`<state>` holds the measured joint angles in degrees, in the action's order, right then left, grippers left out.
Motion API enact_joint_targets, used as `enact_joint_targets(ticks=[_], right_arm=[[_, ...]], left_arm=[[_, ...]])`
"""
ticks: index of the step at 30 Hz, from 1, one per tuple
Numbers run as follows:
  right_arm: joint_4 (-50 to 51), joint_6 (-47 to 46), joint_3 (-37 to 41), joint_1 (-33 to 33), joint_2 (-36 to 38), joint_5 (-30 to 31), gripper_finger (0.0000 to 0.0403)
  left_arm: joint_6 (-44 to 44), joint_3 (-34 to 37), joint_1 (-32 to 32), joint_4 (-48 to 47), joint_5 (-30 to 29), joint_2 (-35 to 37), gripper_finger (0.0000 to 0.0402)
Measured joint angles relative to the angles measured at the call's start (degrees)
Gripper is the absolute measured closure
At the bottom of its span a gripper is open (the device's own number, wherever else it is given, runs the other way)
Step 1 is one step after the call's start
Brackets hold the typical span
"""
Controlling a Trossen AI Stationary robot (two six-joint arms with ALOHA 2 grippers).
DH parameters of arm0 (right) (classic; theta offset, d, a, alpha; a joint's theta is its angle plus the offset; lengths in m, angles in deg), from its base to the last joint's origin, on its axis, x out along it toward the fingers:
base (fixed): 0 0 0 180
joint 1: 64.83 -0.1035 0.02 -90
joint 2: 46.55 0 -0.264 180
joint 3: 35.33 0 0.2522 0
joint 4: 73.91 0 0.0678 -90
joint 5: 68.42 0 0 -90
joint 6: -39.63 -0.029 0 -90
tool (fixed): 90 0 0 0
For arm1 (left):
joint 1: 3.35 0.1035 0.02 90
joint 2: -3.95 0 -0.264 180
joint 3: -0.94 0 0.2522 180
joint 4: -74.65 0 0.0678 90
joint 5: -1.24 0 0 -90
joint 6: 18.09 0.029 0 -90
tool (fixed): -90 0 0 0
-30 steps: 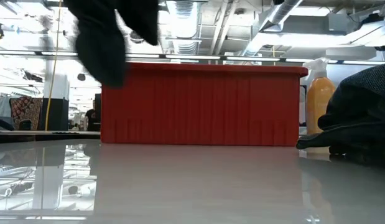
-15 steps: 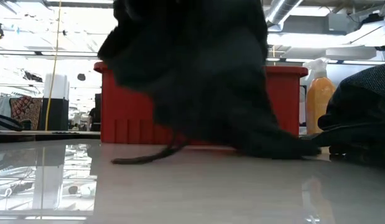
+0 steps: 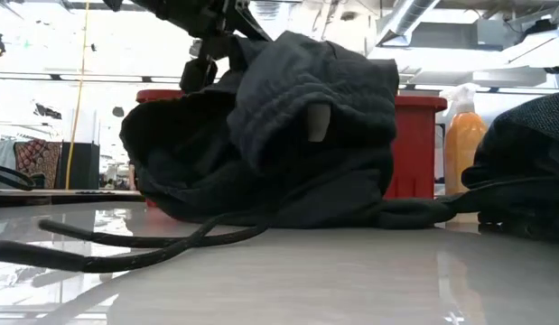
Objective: Fold laundry
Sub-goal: Remove the gray shorts from the red bin
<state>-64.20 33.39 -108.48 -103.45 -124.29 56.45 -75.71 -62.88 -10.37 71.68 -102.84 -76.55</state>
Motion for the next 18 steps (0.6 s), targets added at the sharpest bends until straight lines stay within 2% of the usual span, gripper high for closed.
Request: enact_joint_targets(ticks=[5, 7, 10, 18], right_arm=[[23.1, -5.1, -7.3, 0.6, -4.7, 0.3, 0.0209], [28.4, -4.3, -9.3, 0.5, -7.1, 0.4, 0.0203], [30.6, 0.3, -10.6, 0.4, -10.6, 0.9, 0.0192], [30.8, 8.5, -10.8, 0.5, -18.6, 7.1, 0.0173]], left_arm=[[0.9, 0.0, 2.9, 0.5, 2.2, -0.4, 0.0401], [1.4, 0.0, 3.9, 0.5, 2.5, -0.4, 0.0401], [1.9, 0.0, 5.3, 0.8, 4.1, -0.4, 0.0401], [3.5, 0.0, 7.9, 0.8, 7.8, -0.4, 0.0401]])
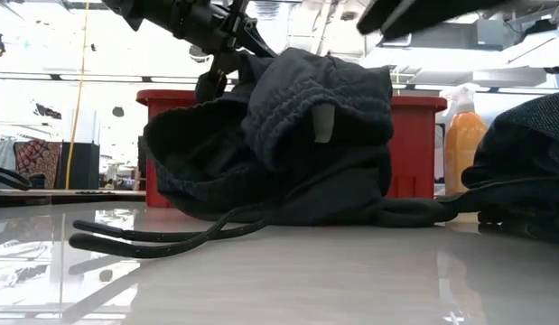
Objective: Fold laundry
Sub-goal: Remove the gray shorts from the red bin, then fold the gray shorts
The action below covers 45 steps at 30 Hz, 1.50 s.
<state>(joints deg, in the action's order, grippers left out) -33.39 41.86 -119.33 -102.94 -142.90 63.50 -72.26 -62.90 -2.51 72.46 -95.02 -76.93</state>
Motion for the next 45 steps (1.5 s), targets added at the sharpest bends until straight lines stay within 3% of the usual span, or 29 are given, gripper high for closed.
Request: enact_joint_targets(ticks=[11, 17, 21, 26, 32, 33, 37, 45], right_arm=[[-4.9, 7.4, 0.0, 0.2, -10.0, 17.9, 0.0171], [-8.1, 11.2, 0.0, 0.9, -10.8, 19.1, 0.0171], [-7.4, 11.6, 0.0, 2.1, -10.8, 23.1, 0.0171], [-8.0, 7.3, 0.0, 4.4, -10.8, 23.1, 0.0204], [-7.7, 0.3, -1.3, 4.7, -10.8, 22.6, 0.0371], [-7.2, -0.9, -2.1, 4.5, -10.8, 22.5, 0.0383], [-2.2, -7.0, -5.7, 4.4, -9.6, 21.7, 0.0378], [14.6, -30.7, -6.4, 3.7, 2.3, 9.5, 0.0386]], left_arm=[[0.5, 0.0, 0.5, -0.3, 3.2, 0.0, 0.0401], [0.6, 0.0, 0.5, -0.2, 4.1, 0.0, 0.0401], [0.6, 0.0, 0.4, -0.2, 4.1, 0.0, 0.0401], [2.0, 0.0, 0.4, -0.1, 4.1, 0.0, 0.0401], [3.6, 0.0, -0.4, -0.1, 3.7, 0.0, 0.04], [4.0, 0.0, -0.7, -0.3, 3.1, 0.0, 0.0398], [7.6, 0.0, -2.2, -0.6, 1.5, 0.0, 0.0374], [14.1, -0.1, -4.3, -1.7, 3.9, 0.0, 0.0298]])
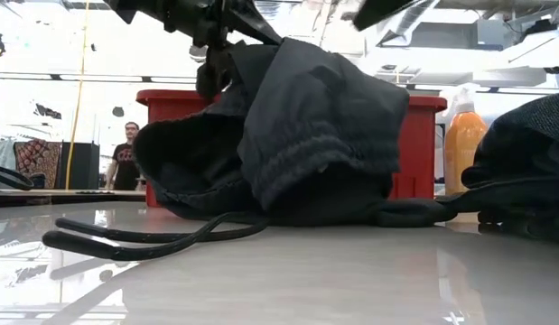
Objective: Fold laundry
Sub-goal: Fold the gray shorts
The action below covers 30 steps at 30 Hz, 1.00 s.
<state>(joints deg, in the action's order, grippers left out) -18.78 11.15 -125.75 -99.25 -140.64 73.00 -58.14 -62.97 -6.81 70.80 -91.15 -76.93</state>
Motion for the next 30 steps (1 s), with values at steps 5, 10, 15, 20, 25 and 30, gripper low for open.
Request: enact_joint_targets(ticks=[5, 10, 15, 20, 25, 30], right_arm=[[3.5, -16.8, 7.5, -4.1, 8.0, 3.6, 0.0382], [-7.0, -20.1, 14.7, -8.1, 12.9, 5.4, 0.0378], [-17.0, -7.5, 15.5, -9.4, 13.3, 5.4, 0.037], [-19.5, 7.2, 15.5, -8.5, 13.3, -0.1, 0.0342], [-19.6, 26.1, 15.5, -8.8, 11.5, -3.8, 0.0297], [-20.2, 38.3, 15.5, -8.1, 7.3, -3.9, 0.0247]], left_arm=[[0.0, 0.0, 0.0, -3.8, -1.2, 0.0, 0.0267], [0.4, 0.0, 0.0, -5.0, -1.3, 0.0, 0.0256], [2.3, 0.0, 0.3, -5.0, -1.4, 0.0, 0.0255], [1.9, 0.0, 0.5, -5.0, -1.5, 0.0, 0.0255], [1.9, 0.0, 0.5, -5.0, -1.6, 0.0, 0.0255], [1.0, 0.0, 0.5, -5.0, -1.1, -1.0, 0.0255]])
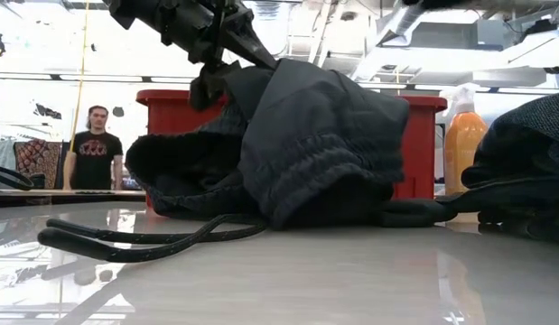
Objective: Fold laundry
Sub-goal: Fold the gray shorts
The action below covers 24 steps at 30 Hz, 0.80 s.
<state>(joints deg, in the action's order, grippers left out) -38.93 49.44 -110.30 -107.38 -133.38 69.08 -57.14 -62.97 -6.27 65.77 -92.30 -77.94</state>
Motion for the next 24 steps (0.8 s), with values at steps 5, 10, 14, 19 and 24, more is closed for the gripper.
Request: enact_joint_targets(ticks=[5, 10, 14, 19, 24], right_arm=[[0.0, 7.6, -2.1, 0.6, -3.8, -0.4, 0.0213], [2.7, 10.8, -2.9, 3.5, -7.1, -4.4, 0.0207], [4.1, 15.2, -2.9, 6.5, -9.5, -5.9, 0.0209], [4.0, 18.7, -2.9, 9.0, -12.6, -5.8, 0.0209], [3.5, 19.2, -2.9, 10.4, -15.5, -5.4, 0.0223]], left_arm=[[-3.0, 0.0, 0.0, -0.2, 3.5, -1.7, 0.0255], [-3.7, 0.0, 0.0, 0.0, 4.2, -1.7, 0.0255], [-3.8, 0.0, 0.0, 0.6, 4.3, -1.7, 0.0255], [-4.2, 0.0, 0.0, 0.2, 4.3, -1.7, 0.0255], [-4.6, 0.0, -0.1, 0.1, 4.7, -1.7, 0.0255]])
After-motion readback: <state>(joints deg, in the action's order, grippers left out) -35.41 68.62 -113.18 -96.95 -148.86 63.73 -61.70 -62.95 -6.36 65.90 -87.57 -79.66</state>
